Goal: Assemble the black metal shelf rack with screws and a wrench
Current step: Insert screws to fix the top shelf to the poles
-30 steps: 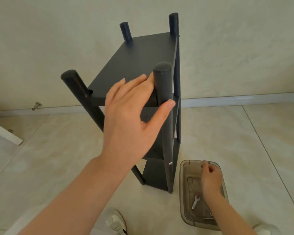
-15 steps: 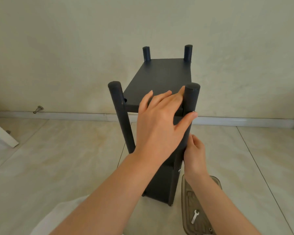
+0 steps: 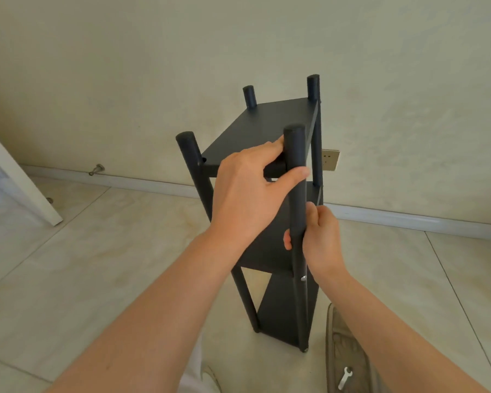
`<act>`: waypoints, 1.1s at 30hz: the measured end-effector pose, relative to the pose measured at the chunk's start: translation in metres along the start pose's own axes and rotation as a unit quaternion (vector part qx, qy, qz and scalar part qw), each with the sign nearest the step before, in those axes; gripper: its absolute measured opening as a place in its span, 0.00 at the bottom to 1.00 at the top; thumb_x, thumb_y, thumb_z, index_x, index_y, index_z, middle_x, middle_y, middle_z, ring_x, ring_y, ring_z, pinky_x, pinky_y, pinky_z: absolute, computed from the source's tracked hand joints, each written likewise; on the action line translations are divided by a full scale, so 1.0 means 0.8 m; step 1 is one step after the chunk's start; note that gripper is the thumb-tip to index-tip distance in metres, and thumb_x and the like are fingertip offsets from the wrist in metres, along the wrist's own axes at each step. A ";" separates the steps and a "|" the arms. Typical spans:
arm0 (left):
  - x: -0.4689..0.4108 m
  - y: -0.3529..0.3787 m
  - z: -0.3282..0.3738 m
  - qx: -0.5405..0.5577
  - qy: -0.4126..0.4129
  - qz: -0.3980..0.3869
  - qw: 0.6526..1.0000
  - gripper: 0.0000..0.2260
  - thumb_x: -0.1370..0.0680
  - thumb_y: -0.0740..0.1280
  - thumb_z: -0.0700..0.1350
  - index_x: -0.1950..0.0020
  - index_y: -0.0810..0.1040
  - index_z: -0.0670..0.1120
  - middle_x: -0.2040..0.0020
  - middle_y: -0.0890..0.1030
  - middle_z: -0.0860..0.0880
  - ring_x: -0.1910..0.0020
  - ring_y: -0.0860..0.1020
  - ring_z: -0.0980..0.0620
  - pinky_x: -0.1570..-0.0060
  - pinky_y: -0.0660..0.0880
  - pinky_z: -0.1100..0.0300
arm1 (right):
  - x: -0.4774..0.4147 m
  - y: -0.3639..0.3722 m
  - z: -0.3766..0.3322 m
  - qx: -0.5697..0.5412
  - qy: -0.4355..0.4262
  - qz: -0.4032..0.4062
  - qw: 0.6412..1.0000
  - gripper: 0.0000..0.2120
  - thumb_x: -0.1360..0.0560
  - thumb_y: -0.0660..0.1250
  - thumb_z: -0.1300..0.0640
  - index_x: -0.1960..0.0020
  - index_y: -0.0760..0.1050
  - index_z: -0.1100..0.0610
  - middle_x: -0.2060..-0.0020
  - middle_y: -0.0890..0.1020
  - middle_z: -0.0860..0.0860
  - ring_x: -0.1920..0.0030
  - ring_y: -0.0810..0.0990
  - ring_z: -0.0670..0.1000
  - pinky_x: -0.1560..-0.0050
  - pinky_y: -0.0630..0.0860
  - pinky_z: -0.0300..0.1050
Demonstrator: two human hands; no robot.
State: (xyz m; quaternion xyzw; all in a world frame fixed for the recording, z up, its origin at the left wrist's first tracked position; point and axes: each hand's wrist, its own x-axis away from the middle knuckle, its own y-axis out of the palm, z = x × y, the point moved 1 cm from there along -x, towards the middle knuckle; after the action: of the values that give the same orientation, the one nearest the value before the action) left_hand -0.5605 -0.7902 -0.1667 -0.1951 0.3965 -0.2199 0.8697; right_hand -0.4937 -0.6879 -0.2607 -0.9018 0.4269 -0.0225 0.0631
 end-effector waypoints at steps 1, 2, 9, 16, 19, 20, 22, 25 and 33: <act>0.000 -0.006 -0.004 0.005 -0.013 0.002 1.000 0.16 0.24 0.73 0.53 0.38 0.82 0.52 0.50 0.85 0.57 0.48 0.80 0.60 0.45 0.75 0.66 | 0.000 0.005 -0.002 0.011 -0.010 -0.008 1.000 0.06 0.17 0.57 0.58 0.53 0.66 0.54 0.62 0.73 0.56 0.69 0.76 0.57 0.69 0.74 0.47; 0.001 -0.012 -0.007 0.006 -0.024 0.003 1.000 0.15 0.24 0.73 0.53 0.38 0.83 0.52 0.50 0.85 0.57 0.47 0.81 0.60 0.43 0.77 0.62 | -0.001 0.010 -0.003 0.021 -0.016 -0.015 1.000 0.07 0.17 0.57 0.57 0.54 0.66 0.53 0.63 0.73 0.57 0.70 0.76 0.56 0.71 0.74 0.46; 0.001 -0.043 -0.013 0.026 -0.087 0.003 0.996 0.14 0.25 0.74 0.53 0.40 0.84 0.56 0.49 0.85 0.61 0.46 0.82 0.61 0.40 0.79 0.53 | -0.007 0.026 -0.004 0.003 0.011 -0.035 0.999 0.09 0.15 0.53 0.53 0.52 0.67 0.53 0.60 0.77 0.60 0.78 0.75 0.46 0.76 0.74 0.36; 0.014 -0.078 -0.034 0.066 -0.103 0.011 0.992 0.11 0.27 0.77 0.50 0.53 0.81 0.66 0.55 0.85 0.63 0.50 0.83 0.63 0.46 0.79 0.59 | -0.001 0.039 -0.009 0.019 -0.013 -0.079 0.997 0.09 0.16 0.54 0.51 0.53 0.66 0.53 0.60 0.76 0.62 0.79 0.74 0.44 0.77 0.72 0.34; 0.029 -0.091 -0.046 0.084 -0.107 0.020 0.991 0.12 0.28 0.77 0.49 0.56 0.82 0.68 0.57 0.85 0.64 0.53 0.84 0.63 0.53 0.79 0.70 | 0.007 0.048 -0.004 0.012 -0.029 -0.081 0.996 0.10 0.16 0.55 0.50 0.54 0.67 0.52 0.60 0.77 0.65 0.79 0.74 0.44 0.76 0.73 0.33; 0.035 -0.095 -0.051 0.096 -0.113 0.026 0.989 0.12 0.29 0.78 0.48 0.57 0.82 0.68 0.57 0.85 0.64 0.53 0.84 0.63 0.52 0.77 0.73 | 0.009 0.051 -0.001 0.010 -0.031 -0.080 0.996 0.10 0.17 0.55 0.50 0.54 0.67 0.52 0.60 0.78 0.65 0.78 0.75 0.44 0.76 0.73 0.33; 0.045 -0.101 -0.061 0.102 -0.131 0.030 0.986 0.14 0.30 0.78 0.48 0.59 0.83 0.70 0.59 0.85 0.65 0.54 0.83 0.66 0.54 0.74 0.77 | 0.013 0.058 0.004 0.012 -0.040 -0.086 0.995 0.10 0.17 0.54 0.50 0.53 0.68 0.52 0.62 0.79 0.64 0.78 0.75 0.45 0.75 0.73 0.32; 0.059 -0.115 -0.076 0.094 -0.175 0.035 0.979 0.14 0.32 0.77 0.49 0.62 0.82 0.71 0.60 0.84 0.66 0.56 0.83 0.67 0.59 0.73 0.79 | 0.017 0.073 0.012 0.013 -0.048 -0.103 0.993 0.09 0.17 0.55 0.49 0.51 0.68 0.53 0.65 0.79 0.63 0.77 0.77 0.47 0.74 0.74 0.34; 0.098 -0.141 -0.141 0.108 -0.351 0.027 0.930 0.17 0.41 0.73 0.58 0.54 0.83 0.58 0.61 0.85 0.62 0.62 0.80 0.72 0.62 0.68 0.67 | 0.017 0.114 0.046 0.068 -0.048 -0.125 0.989 0.08 0.17 0.56 0.49 0.47 0.69 0.53 0.65 0.80 0.59 0.77 0.77 0.44 0.74 0.73 0.34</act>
State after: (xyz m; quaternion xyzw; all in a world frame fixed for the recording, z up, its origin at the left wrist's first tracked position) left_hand -0.6270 -0.9440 -0.2248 -0.1541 0.0446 -0.1552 0.9748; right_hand -0.5519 -0.7522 -0.3093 -0.9416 0.3049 -0.0163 0.1417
